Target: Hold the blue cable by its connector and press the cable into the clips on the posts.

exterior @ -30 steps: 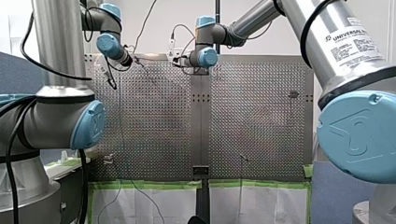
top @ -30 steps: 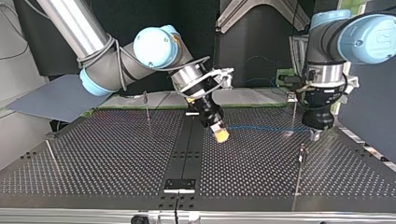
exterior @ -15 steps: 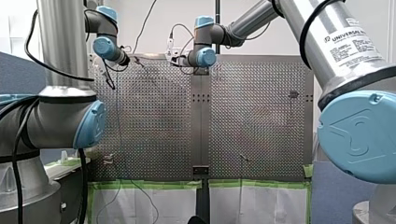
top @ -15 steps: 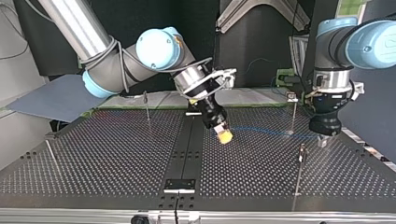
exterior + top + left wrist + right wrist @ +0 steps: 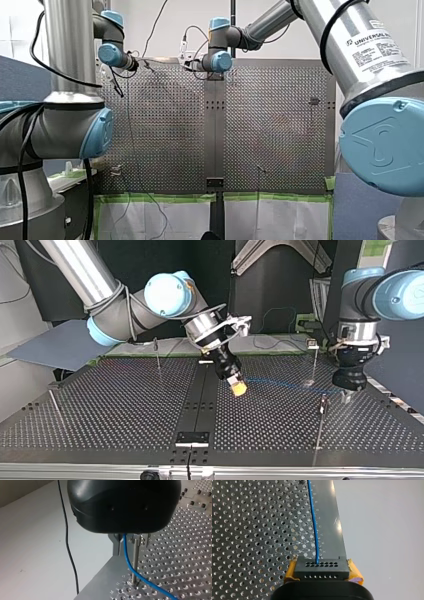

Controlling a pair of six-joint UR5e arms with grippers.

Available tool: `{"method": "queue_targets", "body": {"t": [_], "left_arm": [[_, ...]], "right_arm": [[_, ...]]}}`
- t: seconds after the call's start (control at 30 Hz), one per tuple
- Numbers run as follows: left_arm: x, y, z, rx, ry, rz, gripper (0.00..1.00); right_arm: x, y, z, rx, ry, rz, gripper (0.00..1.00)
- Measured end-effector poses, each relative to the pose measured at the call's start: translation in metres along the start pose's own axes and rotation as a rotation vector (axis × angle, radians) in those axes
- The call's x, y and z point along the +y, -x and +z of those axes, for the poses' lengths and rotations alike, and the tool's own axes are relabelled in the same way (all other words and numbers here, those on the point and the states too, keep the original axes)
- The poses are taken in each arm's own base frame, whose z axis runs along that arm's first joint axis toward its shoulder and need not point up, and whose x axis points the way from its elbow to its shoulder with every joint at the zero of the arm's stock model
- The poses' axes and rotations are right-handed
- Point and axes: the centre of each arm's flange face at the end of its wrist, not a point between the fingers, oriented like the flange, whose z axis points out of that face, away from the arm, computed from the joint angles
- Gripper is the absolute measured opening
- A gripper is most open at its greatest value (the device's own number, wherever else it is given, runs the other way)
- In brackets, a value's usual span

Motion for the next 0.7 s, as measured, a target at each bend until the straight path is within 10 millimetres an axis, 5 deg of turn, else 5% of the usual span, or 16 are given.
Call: {"method": "queue_targets", "body": {"t": [0.7], "left_arm": [[0.007, 0.004, 0.021, 0.001, -0.013, -0.012, 0.01]], "right_arm": [[0.009, 0.001, 0.001, -0.001, 0.015, 0.000, 0.00]]}}
